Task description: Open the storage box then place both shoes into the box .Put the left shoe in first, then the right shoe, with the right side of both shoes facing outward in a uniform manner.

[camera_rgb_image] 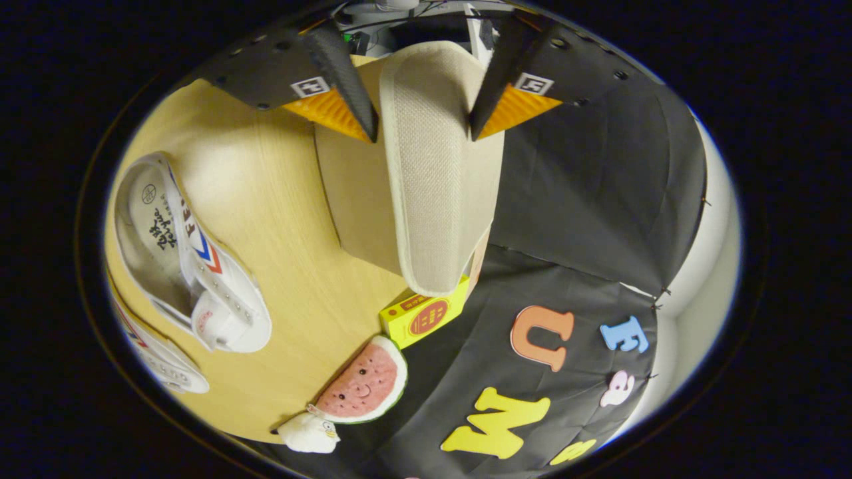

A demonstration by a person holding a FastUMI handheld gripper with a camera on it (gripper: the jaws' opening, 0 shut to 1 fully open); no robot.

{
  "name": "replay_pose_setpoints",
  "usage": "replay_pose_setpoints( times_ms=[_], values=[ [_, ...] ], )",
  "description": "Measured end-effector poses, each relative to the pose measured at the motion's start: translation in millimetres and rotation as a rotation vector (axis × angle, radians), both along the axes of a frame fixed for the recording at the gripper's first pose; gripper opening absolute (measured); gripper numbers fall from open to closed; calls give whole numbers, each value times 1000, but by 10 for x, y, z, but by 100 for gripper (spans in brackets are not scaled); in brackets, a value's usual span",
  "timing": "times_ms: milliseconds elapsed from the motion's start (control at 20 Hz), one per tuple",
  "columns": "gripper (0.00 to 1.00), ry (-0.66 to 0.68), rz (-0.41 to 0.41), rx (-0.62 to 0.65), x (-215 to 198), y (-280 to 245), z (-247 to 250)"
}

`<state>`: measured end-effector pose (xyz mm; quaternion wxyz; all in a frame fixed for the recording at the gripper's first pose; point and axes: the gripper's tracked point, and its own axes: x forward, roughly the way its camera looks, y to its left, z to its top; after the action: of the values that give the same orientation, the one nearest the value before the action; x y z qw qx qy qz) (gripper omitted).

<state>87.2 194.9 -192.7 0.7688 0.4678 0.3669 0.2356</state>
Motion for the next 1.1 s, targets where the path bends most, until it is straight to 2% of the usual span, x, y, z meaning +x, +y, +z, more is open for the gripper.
replay_pose_setpoints(
  times_ms=[150, 300, 450, 650, 850, 1100],
  values=[
    [65, -5, 2, -33, -11, -53, 96],
    [31, -16, -47, -62, 33, -257, 237],
    [1, -44, -19, -101, -28, -255, 367],
    [0, -104, 5, -179, -28, -183, 615],
    [0, -186, 36, -274, -43, -76, 1127],
    [0, -280, 67, -372, -89, 417, 1720]
  ],
)
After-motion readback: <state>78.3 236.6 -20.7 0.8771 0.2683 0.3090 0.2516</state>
